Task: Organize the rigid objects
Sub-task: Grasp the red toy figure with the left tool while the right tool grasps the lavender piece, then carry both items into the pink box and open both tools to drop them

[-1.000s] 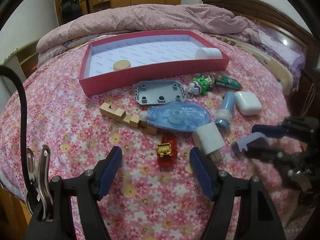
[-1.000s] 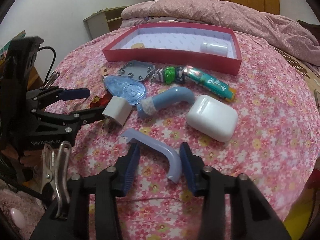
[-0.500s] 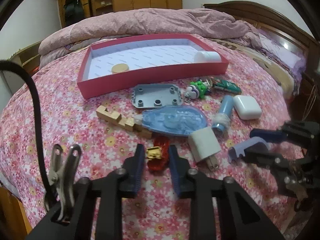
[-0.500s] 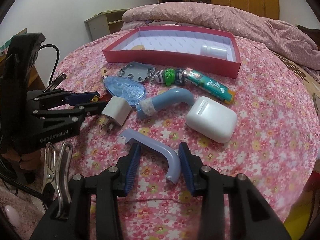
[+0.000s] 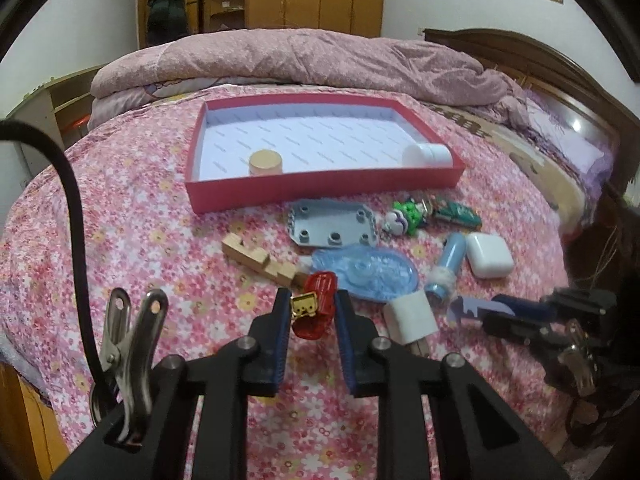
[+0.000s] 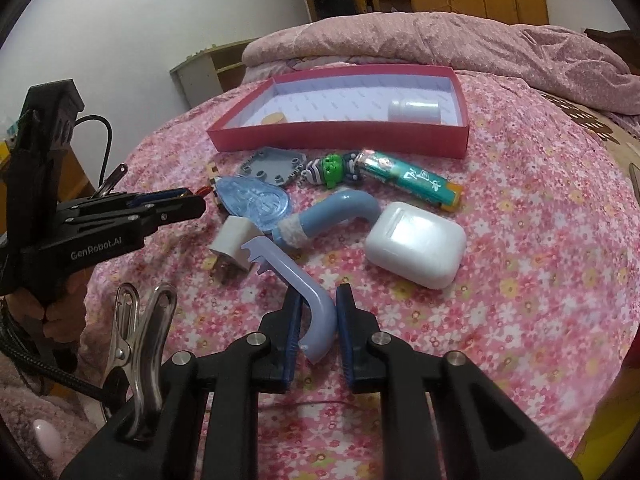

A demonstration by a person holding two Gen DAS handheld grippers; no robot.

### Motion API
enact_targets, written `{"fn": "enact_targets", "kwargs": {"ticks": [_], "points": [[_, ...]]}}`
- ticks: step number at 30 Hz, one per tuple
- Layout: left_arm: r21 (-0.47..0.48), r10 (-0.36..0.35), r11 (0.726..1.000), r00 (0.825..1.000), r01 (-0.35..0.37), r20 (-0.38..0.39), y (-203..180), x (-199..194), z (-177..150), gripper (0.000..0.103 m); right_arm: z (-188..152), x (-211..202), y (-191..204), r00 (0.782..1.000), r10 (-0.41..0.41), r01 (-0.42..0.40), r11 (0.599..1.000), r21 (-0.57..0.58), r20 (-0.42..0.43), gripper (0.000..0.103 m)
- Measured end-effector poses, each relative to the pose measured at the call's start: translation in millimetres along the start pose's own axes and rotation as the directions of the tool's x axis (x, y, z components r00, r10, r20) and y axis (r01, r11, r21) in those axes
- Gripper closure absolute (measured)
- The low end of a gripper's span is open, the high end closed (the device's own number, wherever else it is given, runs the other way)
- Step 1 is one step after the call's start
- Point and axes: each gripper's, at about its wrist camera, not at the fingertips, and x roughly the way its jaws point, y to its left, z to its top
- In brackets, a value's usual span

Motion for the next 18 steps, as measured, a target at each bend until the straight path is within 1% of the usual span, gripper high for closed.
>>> {"fn": "enact_targets", "kwargs": {"ticks": [5,8,14,18], "points": [[-0.021,0.019,1.000,1.000,-0.019,0.008,5.9,-2.5,6.1,0.081,0.6,-1.9,-3.7,1.000,0.021,-0.021,1.000,0.023,0.009,0.084],[-0.029,0.019,0.999,1.000,-0.019,0.003,8.4,-2.0,13.1,0.081,3.5,-5.2,-8.3,0.998,0.053,-0.053,0.997,0.050,0.018,0.084],[-0.048,0.002,0.999,1.000,-0.001,0.003,11.9,2.2,32.6,0.081,20.5,-13.3,-18.2,0.996,0.072,-0.076,0.995,0.061,0.060,0.084],[-0.047,0.007,0.999,1.000,-0.007,0.005,13.0,8.1,48.0,0.081,34.9,-12.9,-25.6,0.992,0.096,-0.102,0.991,0.083,0.079,0.084]]}}
